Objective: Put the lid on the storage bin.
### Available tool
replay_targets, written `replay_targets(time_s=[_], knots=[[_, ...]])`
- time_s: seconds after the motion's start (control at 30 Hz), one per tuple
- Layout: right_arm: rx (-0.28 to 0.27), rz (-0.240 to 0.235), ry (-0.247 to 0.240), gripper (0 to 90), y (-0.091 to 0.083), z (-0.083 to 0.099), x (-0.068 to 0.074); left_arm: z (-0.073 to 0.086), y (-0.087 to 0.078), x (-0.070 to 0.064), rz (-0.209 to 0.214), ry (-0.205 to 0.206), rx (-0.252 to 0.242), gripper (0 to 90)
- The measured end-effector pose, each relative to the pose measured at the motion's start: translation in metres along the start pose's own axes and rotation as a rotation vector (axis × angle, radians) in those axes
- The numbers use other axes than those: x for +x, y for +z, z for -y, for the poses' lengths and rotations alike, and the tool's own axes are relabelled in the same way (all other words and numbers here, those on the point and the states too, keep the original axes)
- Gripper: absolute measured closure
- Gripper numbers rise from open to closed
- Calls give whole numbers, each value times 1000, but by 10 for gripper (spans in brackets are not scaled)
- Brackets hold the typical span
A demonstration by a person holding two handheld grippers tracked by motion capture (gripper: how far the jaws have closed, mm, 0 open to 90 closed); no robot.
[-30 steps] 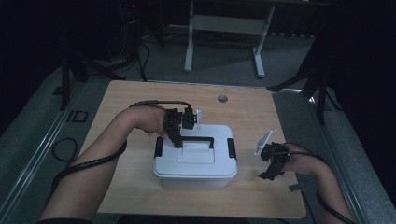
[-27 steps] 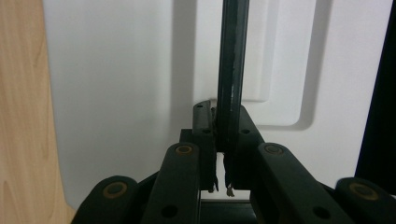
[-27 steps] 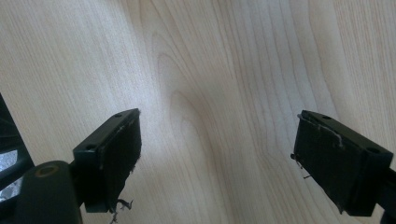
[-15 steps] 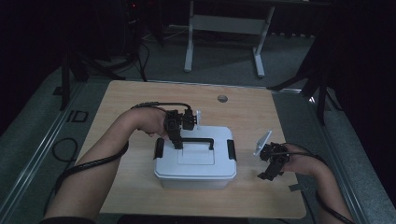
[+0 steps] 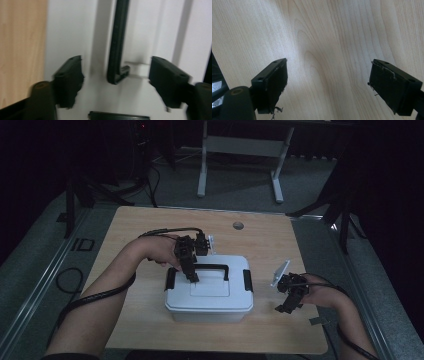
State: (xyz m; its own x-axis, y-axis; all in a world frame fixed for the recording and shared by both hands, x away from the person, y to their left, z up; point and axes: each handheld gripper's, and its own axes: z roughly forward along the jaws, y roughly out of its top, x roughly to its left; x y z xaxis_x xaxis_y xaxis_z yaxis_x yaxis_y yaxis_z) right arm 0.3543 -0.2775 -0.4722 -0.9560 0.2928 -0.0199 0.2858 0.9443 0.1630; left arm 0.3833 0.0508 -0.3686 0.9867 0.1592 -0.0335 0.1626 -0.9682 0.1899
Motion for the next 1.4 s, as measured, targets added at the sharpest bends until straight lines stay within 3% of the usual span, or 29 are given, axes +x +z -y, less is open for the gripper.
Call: replay_targets(time_s=[0.07, 0.13, 0.2, 0.3, 0.6, 0.97, 1.1, 1.2, 1.4], knots=[[0, 4, 0, 147, -1, 0, 0, 2, 0, 0, -10, -2, -11, 140], [-9, 6, 2, 147, -2, 0, 0, 4, -1, 0, -12, -8, -41, 115], [-15, 8, 0, 147, -3, 1, 0, 8, -2, 1, -14, -4, -61, 19], [-12, 12, 0, 147, -3, 2, 0, 16, -5, 0, -38, 11, -103, 18], [-16, 16, 9, 147, -4, 5, -1, 53, -11, 0, -32, -35, -188, 12], [-8, 20, 22, 147, -3, 11, -2, 105, -6, -2, -61, -84, -204, 12], [-18, 26, 25, 147, -4, 12, -3, 123, 1, 0, -60, -128, -222, 12], [-19, 27, 34, 147, -4, 13, -3, 134, 7, 1, -82, -125, -218, 12], [-39, 33, 41, 147, -3, 14, -4, 155, 21, 2, -70, -163, -247, 13]])
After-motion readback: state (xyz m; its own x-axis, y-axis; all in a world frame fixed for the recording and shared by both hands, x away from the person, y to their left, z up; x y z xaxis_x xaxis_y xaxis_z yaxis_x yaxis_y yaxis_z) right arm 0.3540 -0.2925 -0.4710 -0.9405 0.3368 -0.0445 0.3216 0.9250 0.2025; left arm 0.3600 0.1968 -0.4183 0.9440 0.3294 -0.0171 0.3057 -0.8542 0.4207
